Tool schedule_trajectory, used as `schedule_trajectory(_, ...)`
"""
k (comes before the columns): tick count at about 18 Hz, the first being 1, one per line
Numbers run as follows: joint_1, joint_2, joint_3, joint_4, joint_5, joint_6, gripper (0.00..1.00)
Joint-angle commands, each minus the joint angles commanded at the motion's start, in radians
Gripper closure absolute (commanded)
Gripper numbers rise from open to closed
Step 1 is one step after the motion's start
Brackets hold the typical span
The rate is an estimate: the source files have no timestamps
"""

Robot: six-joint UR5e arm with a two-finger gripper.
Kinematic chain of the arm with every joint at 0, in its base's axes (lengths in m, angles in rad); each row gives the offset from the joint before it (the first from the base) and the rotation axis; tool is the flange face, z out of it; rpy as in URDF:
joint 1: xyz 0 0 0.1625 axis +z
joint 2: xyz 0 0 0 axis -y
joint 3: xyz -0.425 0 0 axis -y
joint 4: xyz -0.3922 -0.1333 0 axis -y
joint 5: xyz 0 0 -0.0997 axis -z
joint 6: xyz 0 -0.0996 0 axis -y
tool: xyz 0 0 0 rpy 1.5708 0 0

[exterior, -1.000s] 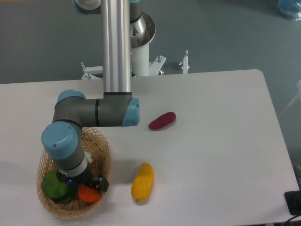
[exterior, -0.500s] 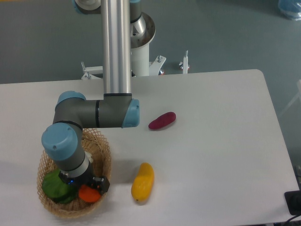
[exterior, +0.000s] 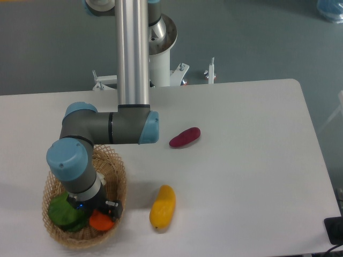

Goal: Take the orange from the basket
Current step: 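Close the gripper fingers around the orange inside the basket, then lift the held orange out of the basket and carry it upward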

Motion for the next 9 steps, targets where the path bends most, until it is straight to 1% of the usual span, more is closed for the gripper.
schedule_trajectory(3,0.0,0.003,0.0,0.0,-0.002,0.002,0.51)
schedule_trajectory(9,0.0,0.023,0.0,0.0,-0.006,0.026,0.51)
